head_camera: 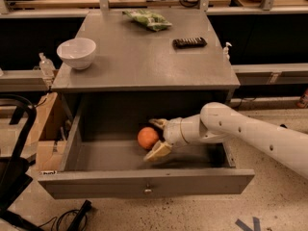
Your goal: Pick orange from top drawer and place on counter
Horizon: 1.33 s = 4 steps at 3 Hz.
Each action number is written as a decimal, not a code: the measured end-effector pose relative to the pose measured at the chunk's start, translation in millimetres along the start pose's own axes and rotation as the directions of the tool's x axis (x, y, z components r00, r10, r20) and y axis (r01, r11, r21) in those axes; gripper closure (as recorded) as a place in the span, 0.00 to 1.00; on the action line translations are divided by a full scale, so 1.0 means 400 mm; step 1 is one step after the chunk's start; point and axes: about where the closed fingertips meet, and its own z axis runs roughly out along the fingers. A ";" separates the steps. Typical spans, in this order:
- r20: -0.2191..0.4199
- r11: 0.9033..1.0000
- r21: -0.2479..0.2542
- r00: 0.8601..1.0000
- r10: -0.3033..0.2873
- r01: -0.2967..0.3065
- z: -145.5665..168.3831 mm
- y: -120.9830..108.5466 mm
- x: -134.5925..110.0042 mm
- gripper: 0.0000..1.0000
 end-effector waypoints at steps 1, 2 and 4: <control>0.056 0.999 -0.038 0.998 0.009 -0.007 0.033 0.005 -0.020 0.41; 0.160 0.997 -0.078 0.987 -0.015 0.027 0.030 0.013 -0.104 0.72; 0.206 0.993 -0.040 0.973 -0.103 0.114 -0.164 -0.029 -0.266 1.00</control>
Offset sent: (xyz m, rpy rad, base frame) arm -0.0063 0.0450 0.0366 0.2144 0.0119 0.1388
